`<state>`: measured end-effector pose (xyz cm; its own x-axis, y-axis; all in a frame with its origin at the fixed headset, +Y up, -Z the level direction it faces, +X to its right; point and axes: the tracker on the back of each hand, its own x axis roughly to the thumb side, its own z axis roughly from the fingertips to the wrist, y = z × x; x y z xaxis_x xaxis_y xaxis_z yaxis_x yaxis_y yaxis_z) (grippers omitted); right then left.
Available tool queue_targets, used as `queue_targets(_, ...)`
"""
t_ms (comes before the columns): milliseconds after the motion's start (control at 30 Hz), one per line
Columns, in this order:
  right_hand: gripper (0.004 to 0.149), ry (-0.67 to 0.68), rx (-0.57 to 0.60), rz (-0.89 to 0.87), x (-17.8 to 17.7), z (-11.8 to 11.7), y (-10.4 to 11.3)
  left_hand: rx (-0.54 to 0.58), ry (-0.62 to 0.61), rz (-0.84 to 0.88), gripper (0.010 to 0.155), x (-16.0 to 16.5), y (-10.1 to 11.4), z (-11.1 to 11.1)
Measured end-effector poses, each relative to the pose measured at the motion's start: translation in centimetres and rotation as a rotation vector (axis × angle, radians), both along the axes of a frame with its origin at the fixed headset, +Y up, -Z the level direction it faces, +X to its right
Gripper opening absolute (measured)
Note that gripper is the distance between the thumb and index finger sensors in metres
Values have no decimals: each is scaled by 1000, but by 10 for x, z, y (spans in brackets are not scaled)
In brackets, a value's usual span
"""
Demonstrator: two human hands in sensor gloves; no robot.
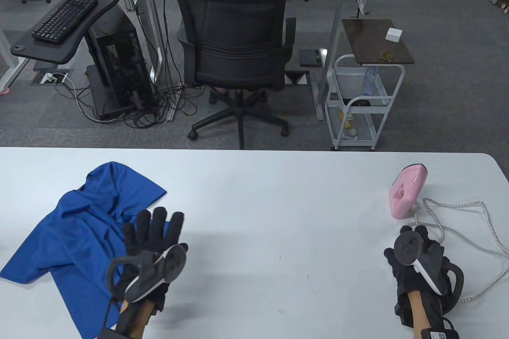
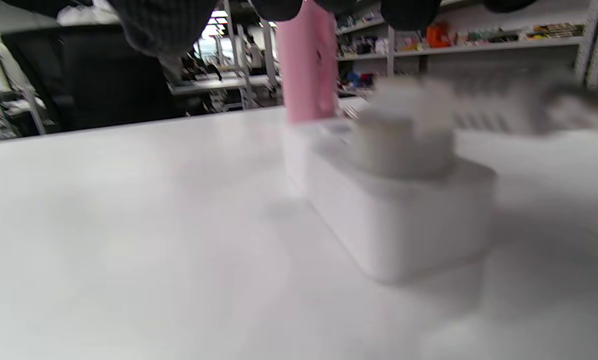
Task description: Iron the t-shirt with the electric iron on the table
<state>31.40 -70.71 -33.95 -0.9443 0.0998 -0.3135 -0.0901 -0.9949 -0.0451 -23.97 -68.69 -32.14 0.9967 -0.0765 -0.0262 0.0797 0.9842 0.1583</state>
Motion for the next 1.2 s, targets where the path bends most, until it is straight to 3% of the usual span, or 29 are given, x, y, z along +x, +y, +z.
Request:
queue_targets(167,70,111,9,62,-28,2,2,-152,90,237,71,-35,-15,-12)
queue_targets(333,68,184,-61,107,-47,0,-11,-433,195,105,75,-24,-58,-35)
queue_targets(433,68,203,-69,119,-52,-2,-15,-528,210,45,76,-19,-82,-42)
queue_targets(500,68,213,-75,128,-55,-4,-18,-685,206,66,76,-18,-101,-45)
queue_targets(633,67,216,-73,109,-58,-3,-19,-631,186,153,73,-17,-97,-43)
queue_targets(833,66,243,-79,141,-69,-5,-23,-647,55,197,66,2,-97,-41)
queue_targets(1200,66,371,-96,130,-118,-7,-32,-726,-255,252,61,84,-99,-32)
